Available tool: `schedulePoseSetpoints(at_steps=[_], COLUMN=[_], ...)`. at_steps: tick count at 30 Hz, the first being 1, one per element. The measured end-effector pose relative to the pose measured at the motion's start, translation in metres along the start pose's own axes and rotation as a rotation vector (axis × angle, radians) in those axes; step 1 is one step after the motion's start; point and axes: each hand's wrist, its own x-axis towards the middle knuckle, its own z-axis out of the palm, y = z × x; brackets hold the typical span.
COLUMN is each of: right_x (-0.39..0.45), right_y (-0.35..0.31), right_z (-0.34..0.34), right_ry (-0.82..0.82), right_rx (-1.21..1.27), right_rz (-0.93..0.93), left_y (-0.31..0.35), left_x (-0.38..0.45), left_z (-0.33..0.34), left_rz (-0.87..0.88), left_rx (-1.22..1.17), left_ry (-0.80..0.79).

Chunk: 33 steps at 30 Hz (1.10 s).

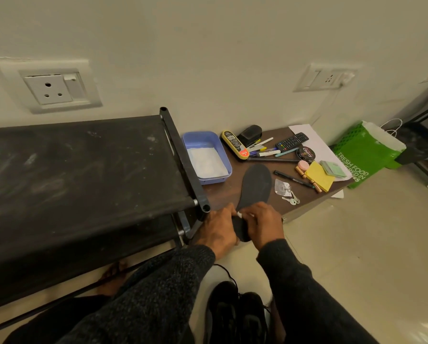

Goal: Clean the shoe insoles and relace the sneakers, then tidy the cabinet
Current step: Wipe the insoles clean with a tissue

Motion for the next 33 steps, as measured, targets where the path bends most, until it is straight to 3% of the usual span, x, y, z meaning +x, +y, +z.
schedulePoseSetpoints(at_steps=[3, 8, 12, 19, 25, 33], right_x=[0.011, -0.043, -0.037, 0.016, -0.016, -0.035], right_y=[-0.007, -0.013, -0.015, -0.029, -0.018, 0.006], right_z=[0.002, 0.001, -0.002, 0.004, 0.002, -0.028], right_ry=[-0.029, 0.038, 0.011, -0.041, 0.009, -0.21], right_rx=[-0.029, 0.049, 0.05, 0.039, 0.073, 0.01], right_rz=[0.075, -0.077, -0.096, 0.074, -0.128, -0.328], left_y=[0.002, 0.0, -0.003, 0.003, 0.001, -0.002], left_x=[0.001, 0.003, 0.005, 0.007, -0.003, 0.001], left_z=[0.002, 0.006, 0.011, 0.012, 0.019, 0.018], left_rz=[0.0, -0.022, -0.039, -0.021, 0.037, 0.04], left_rx=[0.018, -0.03, -0.027, -0.017, 0.016, 0.128], left_ry=[0.003, 0.045, 0.019, 0.048, 0.151, 0.001])
